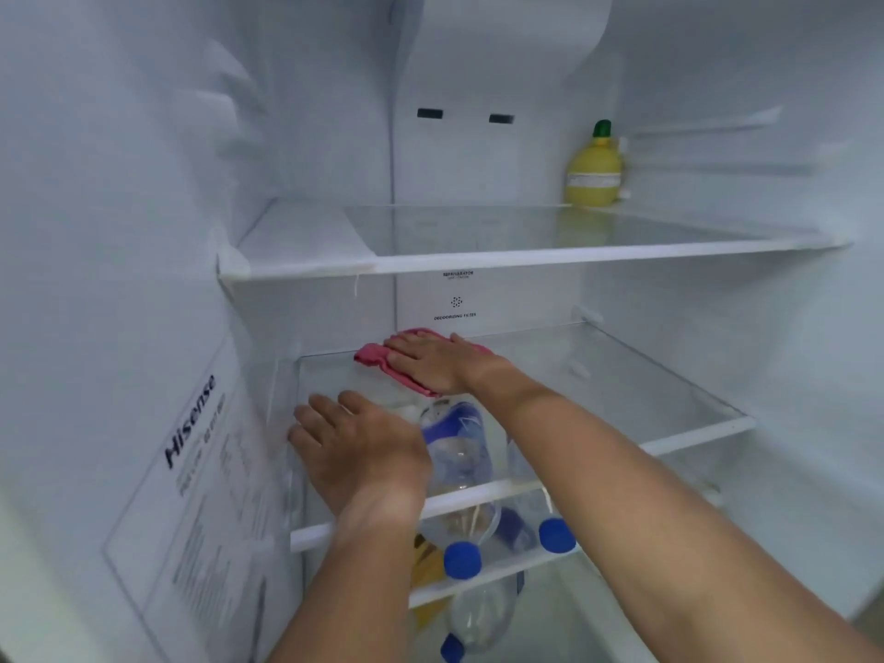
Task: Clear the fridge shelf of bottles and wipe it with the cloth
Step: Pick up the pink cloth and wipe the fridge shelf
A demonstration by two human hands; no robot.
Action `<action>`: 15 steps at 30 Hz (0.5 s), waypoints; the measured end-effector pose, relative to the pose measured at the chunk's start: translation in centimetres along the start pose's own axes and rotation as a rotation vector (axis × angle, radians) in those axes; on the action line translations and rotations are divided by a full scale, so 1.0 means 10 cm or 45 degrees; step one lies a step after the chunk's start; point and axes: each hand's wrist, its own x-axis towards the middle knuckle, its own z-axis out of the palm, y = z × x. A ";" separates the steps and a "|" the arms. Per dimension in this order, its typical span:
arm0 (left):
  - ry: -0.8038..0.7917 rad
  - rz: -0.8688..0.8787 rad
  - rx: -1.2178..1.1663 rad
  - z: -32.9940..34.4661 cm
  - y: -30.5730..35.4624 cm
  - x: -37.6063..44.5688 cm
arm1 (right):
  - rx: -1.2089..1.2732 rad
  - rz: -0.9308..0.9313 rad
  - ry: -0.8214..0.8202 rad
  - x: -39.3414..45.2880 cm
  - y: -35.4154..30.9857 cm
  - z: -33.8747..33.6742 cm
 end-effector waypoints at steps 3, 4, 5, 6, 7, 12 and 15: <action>0.004 -0.002 0.016 -0.01 -0.01 0.00 | 0.035 0.035 0.009 -0.05 0.15 0.00; 0.002 -0.001 0.018 -0.01 -0.01 0.00 | 0.047 0.061 0.023 -0.08 0.25 0.00; 0.002 0.002 0.025 -0.01 0.00 -0.01 | 0.055 0.096 0.045 -0.13 0.36 0.00; 0.002 0.005 0.036 -0.02 0.01 -0.01 | 0.058 0.140 0.070 -0.18 0.50 -0.01; 0.001 0.007 0.047 -0.02 0.01 -0.01 | 0.056 0.198 0.082 -0.23 0.65 -0.03; 0.007 0.003 0.100 0.01 -0.01 0.02 | 0.020 0.534 0.058 -0.47 1.31 -0.08; 0.003 -0.006 0.126 0.00 0.01 0.01 | -0.012 0.635 0.076 -0.54 1.54 -0.10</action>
